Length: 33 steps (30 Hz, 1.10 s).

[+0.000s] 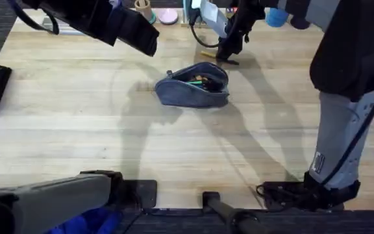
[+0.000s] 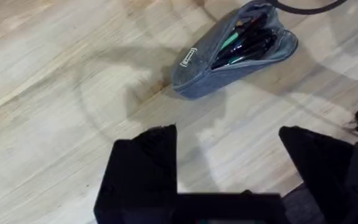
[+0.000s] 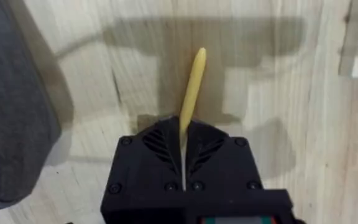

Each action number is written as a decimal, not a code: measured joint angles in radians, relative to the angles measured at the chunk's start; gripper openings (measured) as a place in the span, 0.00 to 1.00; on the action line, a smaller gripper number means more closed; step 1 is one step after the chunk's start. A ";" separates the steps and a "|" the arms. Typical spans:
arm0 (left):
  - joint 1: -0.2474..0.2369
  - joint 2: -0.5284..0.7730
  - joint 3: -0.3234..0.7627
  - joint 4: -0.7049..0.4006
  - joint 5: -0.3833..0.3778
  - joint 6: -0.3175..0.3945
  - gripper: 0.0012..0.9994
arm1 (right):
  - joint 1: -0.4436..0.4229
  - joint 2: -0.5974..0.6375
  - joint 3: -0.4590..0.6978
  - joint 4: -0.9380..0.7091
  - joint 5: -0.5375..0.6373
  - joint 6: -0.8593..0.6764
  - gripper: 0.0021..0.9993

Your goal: Unzip the bag, pick up the pens from the table one at a time and place them inside, then zip the bag closed.

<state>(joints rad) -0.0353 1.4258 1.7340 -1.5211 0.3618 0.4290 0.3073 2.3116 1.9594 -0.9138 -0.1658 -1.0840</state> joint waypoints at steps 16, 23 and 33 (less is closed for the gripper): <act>0.000 0.000 0.000 0.000 0.000 0.000 1.00 | -0.006 -0.069 0.021 -0.064 0.083 0.015 0.03; 0.000 0.000 0.000 0.000 0.000 0.000 1.00 | -0.006 -0.192 0.022 -0.112 0.114 0.015 0.03; 0.000 0.000 0.000 0.000 0.000 0.000 1.00 | -0.006 -0.320 0.023 -0.177 0.121 0.015 0.03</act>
<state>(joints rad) -0.0353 1.4258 1.7340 -1.5211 0.3618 0.4290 0.3016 1.9920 1.9820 -1.0906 -0.0447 -1.0687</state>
